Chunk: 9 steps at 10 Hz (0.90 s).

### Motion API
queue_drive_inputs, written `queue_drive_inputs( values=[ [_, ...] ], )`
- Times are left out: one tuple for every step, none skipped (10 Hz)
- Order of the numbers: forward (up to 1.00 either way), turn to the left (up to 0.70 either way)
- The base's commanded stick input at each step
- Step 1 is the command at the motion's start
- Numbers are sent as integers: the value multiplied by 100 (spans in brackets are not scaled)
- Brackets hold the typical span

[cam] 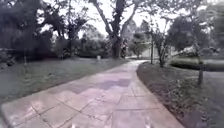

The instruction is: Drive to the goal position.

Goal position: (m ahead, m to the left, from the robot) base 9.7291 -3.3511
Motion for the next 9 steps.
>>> queue_drive_inputs(
  values=[
    [70,0],
    [70,0],
    [70,0],
    [70,0],
    [70,0],
    [70,0],
    [70,0],
    [70,-2],
    [70,-35]
  ],
)
